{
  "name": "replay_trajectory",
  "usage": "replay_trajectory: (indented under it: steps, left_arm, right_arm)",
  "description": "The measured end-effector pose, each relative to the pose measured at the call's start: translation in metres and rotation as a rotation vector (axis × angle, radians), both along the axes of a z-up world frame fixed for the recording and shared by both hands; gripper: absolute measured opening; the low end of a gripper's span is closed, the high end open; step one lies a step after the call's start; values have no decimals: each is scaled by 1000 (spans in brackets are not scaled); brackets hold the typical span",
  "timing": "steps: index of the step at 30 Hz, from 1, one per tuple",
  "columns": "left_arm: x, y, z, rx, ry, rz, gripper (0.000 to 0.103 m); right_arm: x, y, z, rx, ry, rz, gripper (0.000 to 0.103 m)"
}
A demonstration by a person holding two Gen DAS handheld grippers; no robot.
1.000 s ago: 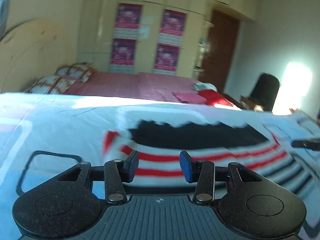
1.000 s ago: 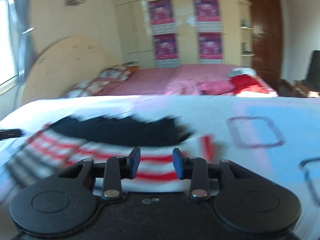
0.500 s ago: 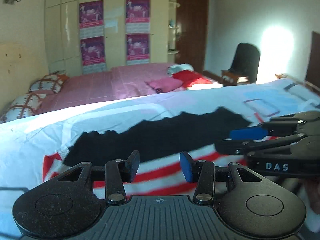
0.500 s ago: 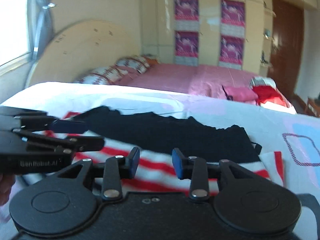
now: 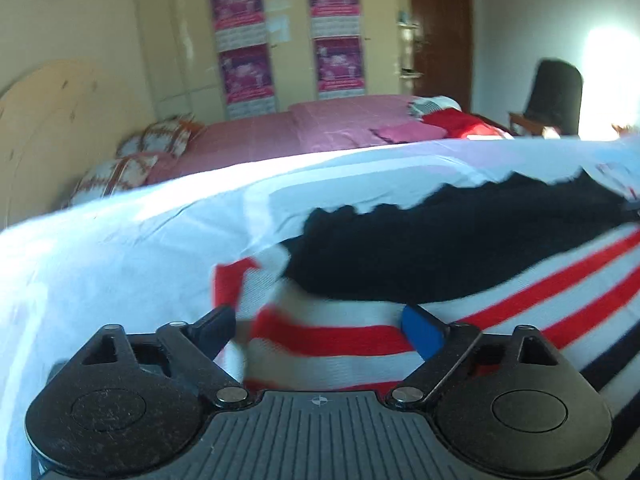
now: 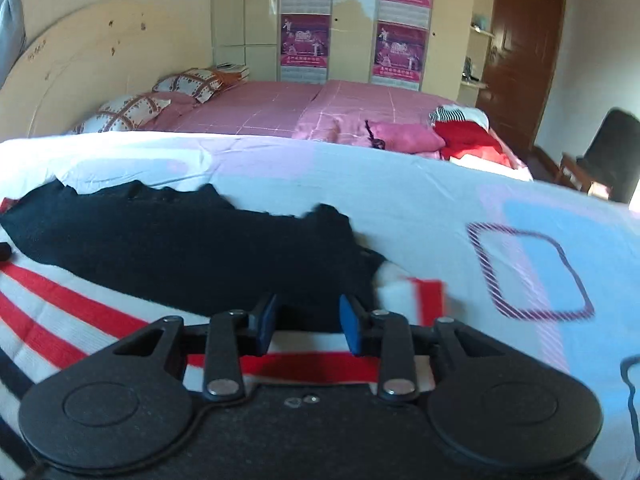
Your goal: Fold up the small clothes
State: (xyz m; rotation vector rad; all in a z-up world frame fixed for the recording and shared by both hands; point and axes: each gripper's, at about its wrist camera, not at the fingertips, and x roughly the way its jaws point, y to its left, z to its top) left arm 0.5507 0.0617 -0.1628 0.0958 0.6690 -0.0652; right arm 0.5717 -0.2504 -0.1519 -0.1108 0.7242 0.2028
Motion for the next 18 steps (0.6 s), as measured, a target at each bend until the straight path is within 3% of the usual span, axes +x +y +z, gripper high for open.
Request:
replay_trajectory:
  steps: [3,5,7,9,13,15,18]
  left_arm:
    - [-1,5,2,-26,-3,48,89]
    - [-16,-1,16,-15,-75,62,89]
    - [-31,-13,35,-46,-140,23,89]
    - [-42,-40,44,-52,-155,-83,89]
    - [-57,-92,37,-37,-114,-225,89]
    - [-61,-102,28,-39,-85,-232,89]
    - [-71,-102,18,-36,-46,-214,89]
  right_arm:
    - [-8,16,4,-81,-25,33,34]
    - [-20,20,17,-22,-70,41,36]
    - [-41,30,25,27,-88,94,37]
    - [-58,48,26,44,-90,176,37]
    - [-80,83,19,52,-68,292,37]
    - [-86,95,14,34,-54,329,32]
    - [-97,99,9,-32,-63,342,38]
